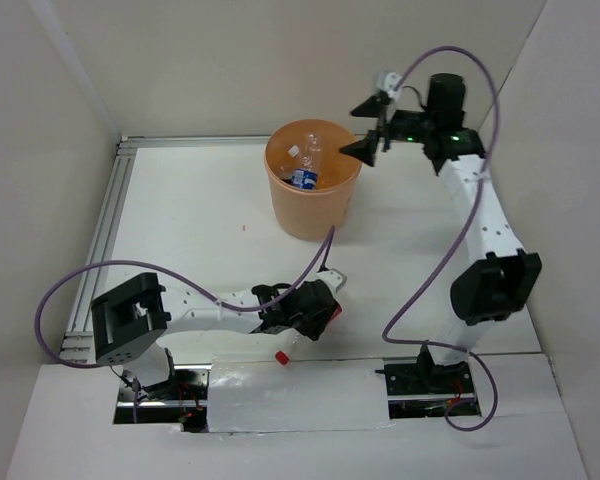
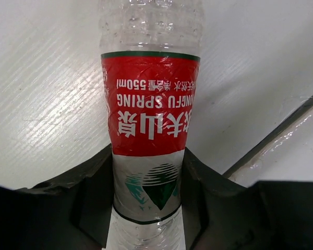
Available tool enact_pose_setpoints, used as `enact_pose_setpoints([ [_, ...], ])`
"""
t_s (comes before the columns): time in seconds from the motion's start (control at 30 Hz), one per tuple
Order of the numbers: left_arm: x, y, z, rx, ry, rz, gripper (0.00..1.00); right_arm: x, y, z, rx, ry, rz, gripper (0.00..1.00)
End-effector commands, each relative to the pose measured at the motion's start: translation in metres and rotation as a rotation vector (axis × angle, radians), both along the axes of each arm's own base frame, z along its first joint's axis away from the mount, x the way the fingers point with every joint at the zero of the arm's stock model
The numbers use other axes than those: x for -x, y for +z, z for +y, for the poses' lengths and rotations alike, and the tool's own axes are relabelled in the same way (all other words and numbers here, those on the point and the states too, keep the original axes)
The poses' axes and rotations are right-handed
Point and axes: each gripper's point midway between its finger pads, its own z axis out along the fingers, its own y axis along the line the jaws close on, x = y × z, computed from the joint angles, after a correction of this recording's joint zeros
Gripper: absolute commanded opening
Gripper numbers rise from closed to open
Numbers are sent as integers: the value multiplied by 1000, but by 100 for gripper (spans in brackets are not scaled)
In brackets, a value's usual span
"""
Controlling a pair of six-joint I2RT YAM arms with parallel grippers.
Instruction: Put the plastic bottles in the bin
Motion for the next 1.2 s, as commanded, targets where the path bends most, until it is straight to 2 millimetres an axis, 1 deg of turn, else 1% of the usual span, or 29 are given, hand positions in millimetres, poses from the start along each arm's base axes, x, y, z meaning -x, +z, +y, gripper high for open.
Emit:
enact_pose_setpoints([
  [0.0, -9, 27, -19, 57, -14, -50, 21, 16, 36, -76, -32, -204, -17, 100],
  [0.03, -9, 35, -20, 67, -14, -54, 15, 27, 48, -92, -41, -264, -42, 100],
  [0.07, -13, 54, -27, 97, -30, -82, 5, 22, 23, -125, -42, -361, 16, 100],
  [0.1, -16, 76, -29, 135, -31, -112, 1, 24, 15, -143, -44, -418, 31, 100],
  [0.13, -22, 91, -29, 141, -33, -155, 1, 36, -8, -158, -23, -447, 60, 99],
  [0.17, -28, 123, -39, 201, -32, -199, 1, 41, -26, -184, 3, -497, 79, 96],
  [0.2, -31, 141, -41, 220, -35, -228, 0, 48, -45, -192, 34, -509, 106, 93],
  [0.23, -40, 162, -42, 252, -25, -264, 0, 64, -75, -197, 59, -514, 209, 75],
  [0.27, -52, 177, -41, 255, -10, -314, 0, 77, -105, -202, 132, -473, 186, 59],
  [0.3, -62, 206, -44, 299, 6, -354, 0, 87, -127, -212, 160, -478, 220, 37],
  [0.33, -77, 225, -40, 330, 40, -390, 0, 103, -143, -213, 201, -460, 232, 6],
  [0.37, -87, 241, -38, 349, 59, -426, 0, 119, -174, -210, 212, -446, 299, 0],
  [0.4, -98, 270, -41, 418, 81, -474, 0, 130, -190, -209, 244, -431, 318, 0],
  [0.47, -127, 290, -35, 451, 142, -520, 0, 152, -218, -203, 256, -417, 358, 2],
  [0.53, -151, 328, -34, 530, 190, -588, 1, 164, -229, -200, 267, -413, 372, 9],
  [0.57, -170, 337, -25, 534, 228, -617, 1, 168, -234, -198, 266, -411, 381, 9],
  [0.6, -185, 352, -26, 556, 261, -644, 1, 174, -240, -194, 258, -400, 389, 10],
  [0.63, -197, 358, -23, 565, 283, -659, 1, 174, -238, -194, 260, -401, 380, 10],
  [0.67, -220, 373, -15, 600, 346, -690, 1, 178, -242, -192, 256, -397, 400, 10],
  [0.77, -250, 387, -3, 649, 399, -731, 5, 179, -242, -189, 236, -386, 414, 12],
  [0.8, -266, 395, 7, 667, 447, -768, 7, 183, -245, -188, 232, -382, 433, 12],
  [0.87, -292, 387, 7, 630, 478, -794, 9, 184, -243, -184, 212, -372, 437, 15],
  [0.9, -308, 374, 18, 561, 515, -797, 11, 185, -243, -184, 214, -368, 438, 17],
  [0.93, -318, 375, 20, 552, 536, -803, 12, 185, -242, -182, 205, -363, 435, 19],
  [0.97, -327, 366, 22, 525, 548, -804, 12, 185, -241, -181, 197, -359, 433, 21],
  [1.0, -338, 346, 21, 485, 550, -792, 15, 187, -241, -181, 198, -354, 435, 27],
  [1.03, -347, 337, 27, 465, 568, -804, 17, 187, -241, -181, 198, -354, 435, 28],
  [1.1, -357, 331, 35, 462, 588, -814, 31, 188, -238, -178, 189, -350, 432, 30],
  [1.17, -364, 323, 35, 456, 593, -799, 43, 188, -238, -178, 189, -350, 432, 33],
])
